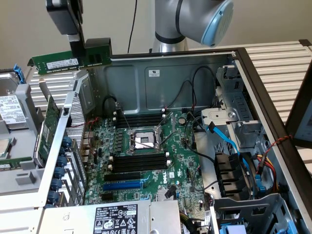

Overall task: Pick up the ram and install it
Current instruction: 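Pick up the ram and move it above insertion slot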

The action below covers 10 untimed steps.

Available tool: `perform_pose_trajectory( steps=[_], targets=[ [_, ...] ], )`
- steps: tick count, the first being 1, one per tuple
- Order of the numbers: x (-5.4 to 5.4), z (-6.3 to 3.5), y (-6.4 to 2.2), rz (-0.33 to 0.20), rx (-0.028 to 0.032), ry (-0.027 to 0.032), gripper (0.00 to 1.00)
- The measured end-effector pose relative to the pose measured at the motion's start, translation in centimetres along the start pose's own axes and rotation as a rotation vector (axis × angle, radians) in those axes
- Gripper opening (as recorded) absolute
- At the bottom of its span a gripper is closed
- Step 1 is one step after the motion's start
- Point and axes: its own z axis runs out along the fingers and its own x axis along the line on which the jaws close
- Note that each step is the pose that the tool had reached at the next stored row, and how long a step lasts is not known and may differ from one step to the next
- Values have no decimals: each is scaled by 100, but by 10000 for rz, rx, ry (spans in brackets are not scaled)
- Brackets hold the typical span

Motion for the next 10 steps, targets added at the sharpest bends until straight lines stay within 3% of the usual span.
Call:
perform_pose_trajectory(
  steps=[4, 10],
  targets=[
    [-53, 34, -166, 0, -1, 45, 12],
    [-153, 108, -375, 0, -6, 180, 12]
  ],
)
